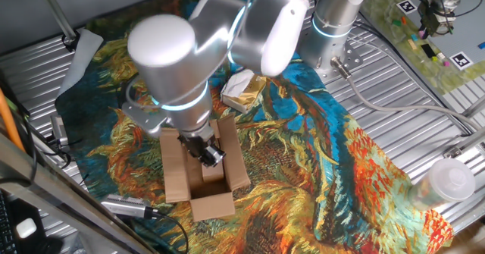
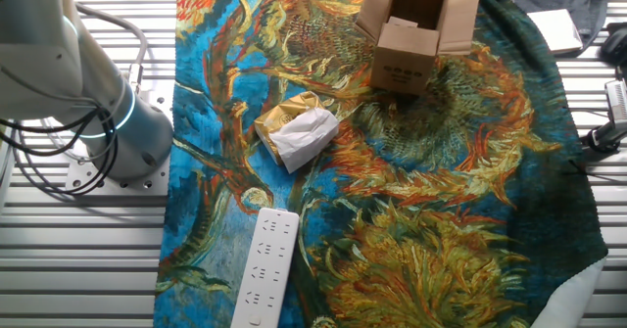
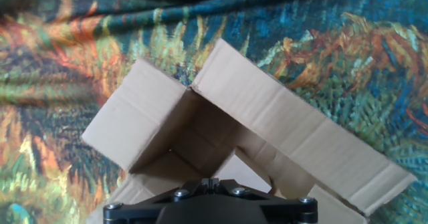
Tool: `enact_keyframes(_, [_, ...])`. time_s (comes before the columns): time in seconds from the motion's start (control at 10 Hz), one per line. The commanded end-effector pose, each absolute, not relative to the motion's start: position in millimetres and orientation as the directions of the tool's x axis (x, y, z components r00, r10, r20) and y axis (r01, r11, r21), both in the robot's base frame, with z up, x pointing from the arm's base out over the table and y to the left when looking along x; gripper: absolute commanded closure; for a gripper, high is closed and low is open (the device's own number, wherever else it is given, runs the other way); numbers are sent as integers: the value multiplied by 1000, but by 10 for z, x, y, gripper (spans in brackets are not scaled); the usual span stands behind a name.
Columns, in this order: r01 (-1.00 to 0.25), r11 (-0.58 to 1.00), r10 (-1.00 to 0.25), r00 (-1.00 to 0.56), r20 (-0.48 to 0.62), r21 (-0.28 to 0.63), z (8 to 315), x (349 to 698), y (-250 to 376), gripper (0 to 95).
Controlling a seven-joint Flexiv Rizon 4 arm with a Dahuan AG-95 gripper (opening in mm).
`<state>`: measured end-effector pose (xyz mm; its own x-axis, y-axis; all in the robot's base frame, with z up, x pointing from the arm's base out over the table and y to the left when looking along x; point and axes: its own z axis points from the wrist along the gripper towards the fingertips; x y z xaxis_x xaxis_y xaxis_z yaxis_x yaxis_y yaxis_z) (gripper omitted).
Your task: Cover the box
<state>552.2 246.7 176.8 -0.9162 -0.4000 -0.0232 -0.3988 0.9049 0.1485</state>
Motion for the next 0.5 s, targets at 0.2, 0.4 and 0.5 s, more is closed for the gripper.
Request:
enact_keyframes(0.2, [-446,880,-449,-893,-18,162,1762,5549,2486,950])
enact_keyframes(0.4, [-468,868,-471,-882,-19,167,1762,5549,2486,950])
enact_keyframes(0.5, [-479,860,-482,-876,-28,178,1762,5549,2486,950])
